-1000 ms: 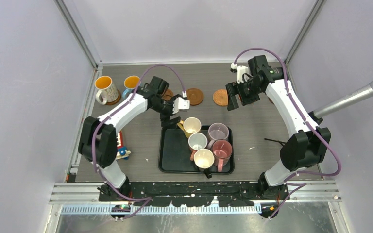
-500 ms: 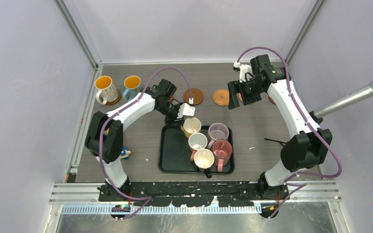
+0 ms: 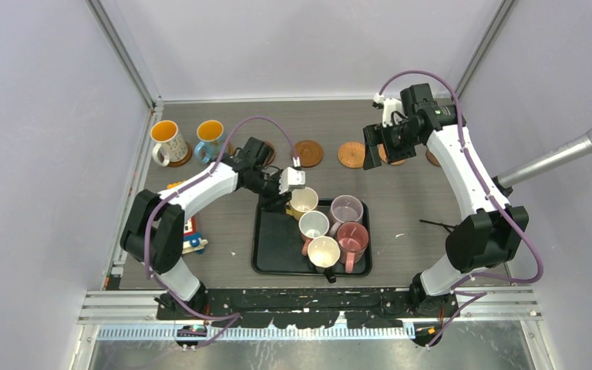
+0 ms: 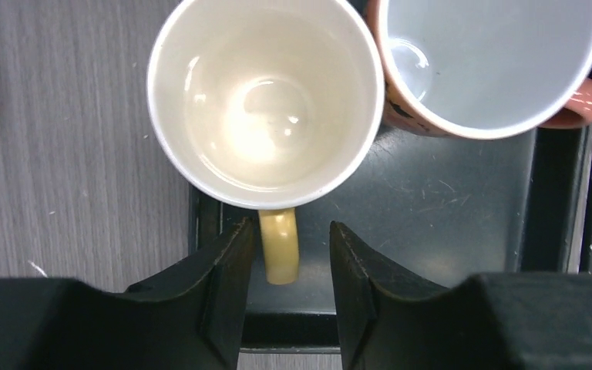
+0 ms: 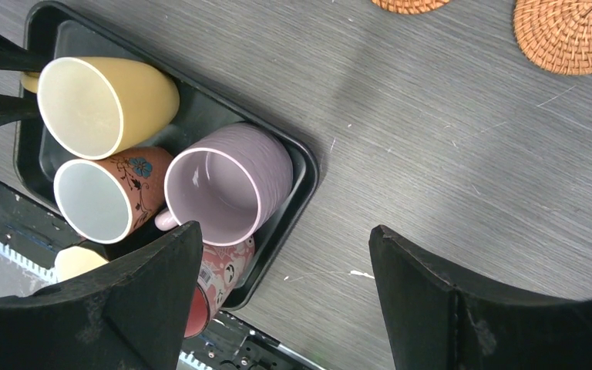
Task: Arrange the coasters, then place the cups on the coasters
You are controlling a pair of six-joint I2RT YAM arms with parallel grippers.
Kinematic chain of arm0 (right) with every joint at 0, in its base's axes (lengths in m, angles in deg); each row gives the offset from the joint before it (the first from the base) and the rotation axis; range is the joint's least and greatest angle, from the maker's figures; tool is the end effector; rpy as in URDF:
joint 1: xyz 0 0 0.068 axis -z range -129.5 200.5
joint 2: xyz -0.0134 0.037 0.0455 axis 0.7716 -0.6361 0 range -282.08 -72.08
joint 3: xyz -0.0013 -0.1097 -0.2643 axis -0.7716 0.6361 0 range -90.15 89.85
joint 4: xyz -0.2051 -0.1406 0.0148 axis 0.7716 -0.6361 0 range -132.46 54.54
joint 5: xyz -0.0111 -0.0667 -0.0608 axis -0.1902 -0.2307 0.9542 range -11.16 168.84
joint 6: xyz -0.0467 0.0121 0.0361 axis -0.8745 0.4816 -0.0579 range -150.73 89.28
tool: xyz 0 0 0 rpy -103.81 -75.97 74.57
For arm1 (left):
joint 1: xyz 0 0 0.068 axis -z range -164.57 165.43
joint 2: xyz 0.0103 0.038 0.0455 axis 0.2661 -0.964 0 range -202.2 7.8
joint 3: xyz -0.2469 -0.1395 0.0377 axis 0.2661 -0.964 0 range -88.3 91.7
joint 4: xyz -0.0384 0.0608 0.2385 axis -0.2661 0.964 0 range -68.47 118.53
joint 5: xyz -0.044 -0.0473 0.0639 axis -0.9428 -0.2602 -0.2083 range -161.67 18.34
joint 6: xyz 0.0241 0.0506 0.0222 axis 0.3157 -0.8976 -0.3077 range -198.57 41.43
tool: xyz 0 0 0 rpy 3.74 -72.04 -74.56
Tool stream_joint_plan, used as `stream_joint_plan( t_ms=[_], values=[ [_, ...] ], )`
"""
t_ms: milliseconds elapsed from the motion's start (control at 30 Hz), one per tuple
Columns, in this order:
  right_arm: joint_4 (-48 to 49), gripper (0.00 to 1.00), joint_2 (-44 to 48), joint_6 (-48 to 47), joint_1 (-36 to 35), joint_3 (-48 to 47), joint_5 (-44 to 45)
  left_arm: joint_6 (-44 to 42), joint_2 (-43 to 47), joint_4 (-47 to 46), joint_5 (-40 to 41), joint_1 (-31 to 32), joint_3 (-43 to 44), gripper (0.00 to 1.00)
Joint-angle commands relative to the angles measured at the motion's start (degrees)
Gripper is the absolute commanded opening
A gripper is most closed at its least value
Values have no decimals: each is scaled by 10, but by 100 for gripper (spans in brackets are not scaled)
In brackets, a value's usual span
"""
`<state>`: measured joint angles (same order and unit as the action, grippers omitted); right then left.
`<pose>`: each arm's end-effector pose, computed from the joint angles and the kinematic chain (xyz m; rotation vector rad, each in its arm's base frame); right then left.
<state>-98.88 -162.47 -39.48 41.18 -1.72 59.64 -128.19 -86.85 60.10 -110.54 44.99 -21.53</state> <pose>0.3001 0.0641 0.3533 -0.5207 2.5756 0.4473 0.2636 -0.1816 0.2352 1.7476 1.8228 -0.7836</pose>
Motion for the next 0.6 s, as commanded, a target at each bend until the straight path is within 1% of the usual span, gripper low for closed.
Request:
stream_joint_plan(
  t_ms=[0, 67, 367, 467, 567],
  values=[
    [11, 84, -2, 12, 4, -29, -11, 125, 32, -134, 28, 1, -33, 44],
    [12, 84, -4, 13, 5, -32, -12, 143, 31, -159, 38, 1, -41, 45],
    [12, 84, -4, 14, 9, -34, -12, 134, 27, -171, 43, 15, -63, 43],
    [11, 84, -3, 14, 10, -34, -13, 132, 33, -171, 38, 19, -74, 39],
    [12, 84, 0, 15, 11, -34, -12, 147, 43, -176, 40, 20, -79, 31]
  ],
)
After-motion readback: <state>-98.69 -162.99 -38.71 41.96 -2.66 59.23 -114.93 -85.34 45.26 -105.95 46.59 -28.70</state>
